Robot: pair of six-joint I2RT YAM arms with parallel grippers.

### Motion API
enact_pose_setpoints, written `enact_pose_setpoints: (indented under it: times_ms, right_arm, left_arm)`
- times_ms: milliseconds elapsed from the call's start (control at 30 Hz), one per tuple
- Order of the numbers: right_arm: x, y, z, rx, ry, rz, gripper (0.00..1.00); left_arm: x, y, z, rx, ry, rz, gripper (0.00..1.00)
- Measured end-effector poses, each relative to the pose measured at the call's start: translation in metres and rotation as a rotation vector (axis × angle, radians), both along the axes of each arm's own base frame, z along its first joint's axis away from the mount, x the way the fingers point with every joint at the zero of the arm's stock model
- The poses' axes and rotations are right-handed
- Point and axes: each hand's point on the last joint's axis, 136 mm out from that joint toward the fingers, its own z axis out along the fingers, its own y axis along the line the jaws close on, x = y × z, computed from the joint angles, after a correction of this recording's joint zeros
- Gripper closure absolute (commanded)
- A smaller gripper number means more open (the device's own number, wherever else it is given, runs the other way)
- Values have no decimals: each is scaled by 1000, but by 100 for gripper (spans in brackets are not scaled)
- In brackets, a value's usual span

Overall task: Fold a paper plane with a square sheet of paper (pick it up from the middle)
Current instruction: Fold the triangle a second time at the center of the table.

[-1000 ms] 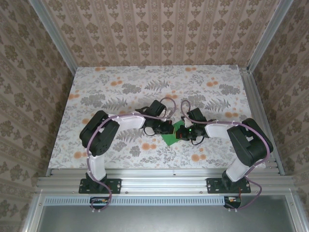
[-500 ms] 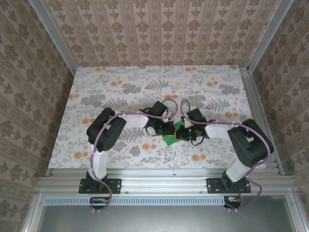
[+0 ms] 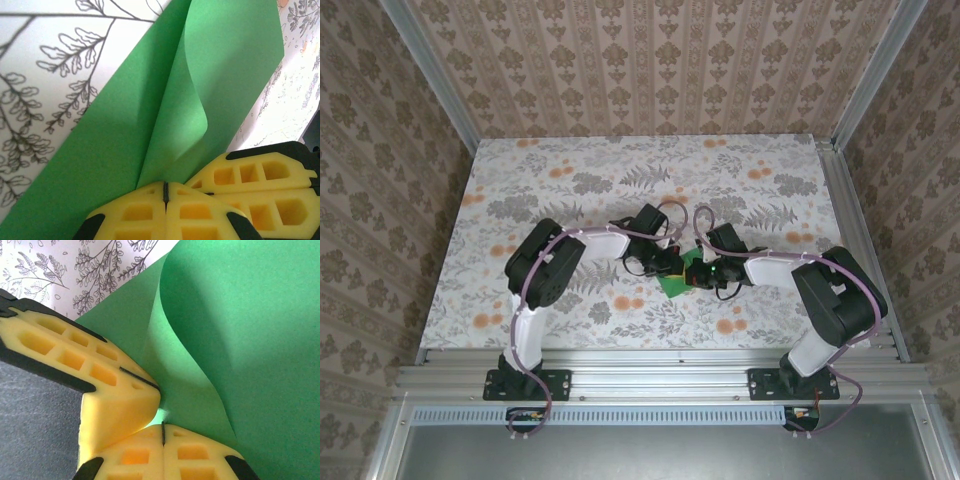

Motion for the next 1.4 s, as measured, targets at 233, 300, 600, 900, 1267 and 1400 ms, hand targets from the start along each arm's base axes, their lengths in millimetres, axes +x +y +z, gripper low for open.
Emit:
enact_pose_setpoints:
  times_ms: [233,300,600,900,1267,1400]
  right_arm:
    - [6,-3,0,-29,-24,-15,100]
    - [7,-3,0,-35,-29,-17,100]
    - [8,-3,0,-53,-43,-20,100]
    - [-4,12,1,-46,-43,45,100]
    - [-8,13,1,-44,-29,58,100]
    - [-11,13,0,-47,-19,62,100]
  left_arm:
    - [5,-4,1,1,8,1,99]
    - [7,-3,1,0,8,6,100]
    - [10,-2,1,2,10,21,99]
    - [65,-19,26,-75,-142,108,99]
    - [75,-17,18,-51,-159,115,98]
    - [78,-3,21,-7,-181,127,95]
